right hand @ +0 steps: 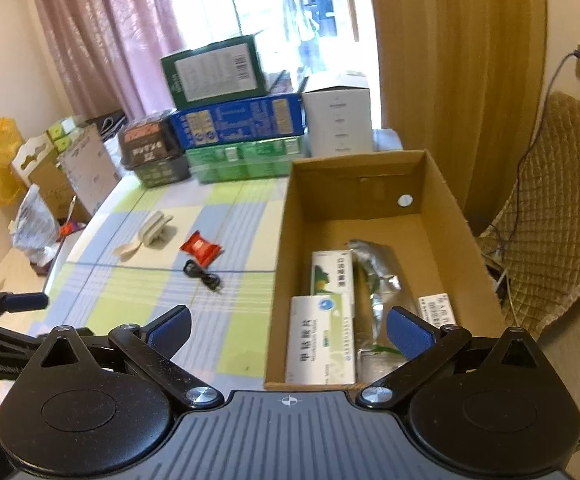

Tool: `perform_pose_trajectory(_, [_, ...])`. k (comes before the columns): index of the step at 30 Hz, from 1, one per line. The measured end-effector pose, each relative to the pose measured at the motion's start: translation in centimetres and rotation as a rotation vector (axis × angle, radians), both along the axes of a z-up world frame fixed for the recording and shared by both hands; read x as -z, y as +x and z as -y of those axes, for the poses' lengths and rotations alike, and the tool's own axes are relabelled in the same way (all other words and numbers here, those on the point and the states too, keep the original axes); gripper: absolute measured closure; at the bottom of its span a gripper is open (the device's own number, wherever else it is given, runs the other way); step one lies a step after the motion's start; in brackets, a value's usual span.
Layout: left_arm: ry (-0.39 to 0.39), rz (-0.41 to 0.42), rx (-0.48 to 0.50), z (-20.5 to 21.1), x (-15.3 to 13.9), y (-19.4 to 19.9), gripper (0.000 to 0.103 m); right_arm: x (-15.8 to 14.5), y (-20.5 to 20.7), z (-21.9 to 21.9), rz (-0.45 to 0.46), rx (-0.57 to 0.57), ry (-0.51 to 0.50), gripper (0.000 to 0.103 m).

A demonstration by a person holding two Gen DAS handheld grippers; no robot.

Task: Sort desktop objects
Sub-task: 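Return both grippers to the table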

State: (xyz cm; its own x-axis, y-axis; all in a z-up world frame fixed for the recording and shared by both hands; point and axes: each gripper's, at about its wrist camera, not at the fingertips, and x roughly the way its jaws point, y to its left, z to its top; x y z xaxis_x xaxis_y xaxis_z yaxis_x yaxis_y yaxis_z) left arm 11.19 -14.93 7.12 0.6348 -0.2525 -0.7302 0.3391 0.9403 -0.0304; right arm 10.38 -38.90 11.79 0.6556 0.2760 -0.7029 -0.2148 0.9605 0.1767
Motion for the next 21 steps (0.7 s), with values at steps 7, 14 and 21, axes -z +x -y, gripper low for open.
perform_pose_trajectory(7, [0.036,-0.008,-0.094,-7.5,1.0,-1.2,0.001,0.3,-0.7,-3.7,-0.004,-0.045,-0.013,0.002])
perform_pose_trajectory(14, [0.038,-0.005,-0.162,-13.0,0.9,-2.5,0.001,0.5,-1.7,-7.9,0.002,-0.117,-0.021,0.002])
perform_pose_trajectory(21, [0.036,0.011,-0.190,-16.0,1.0,-3.3,0.001,1.8,-2.5,-11.7,0.019,-0.198,-0.047,0.002])
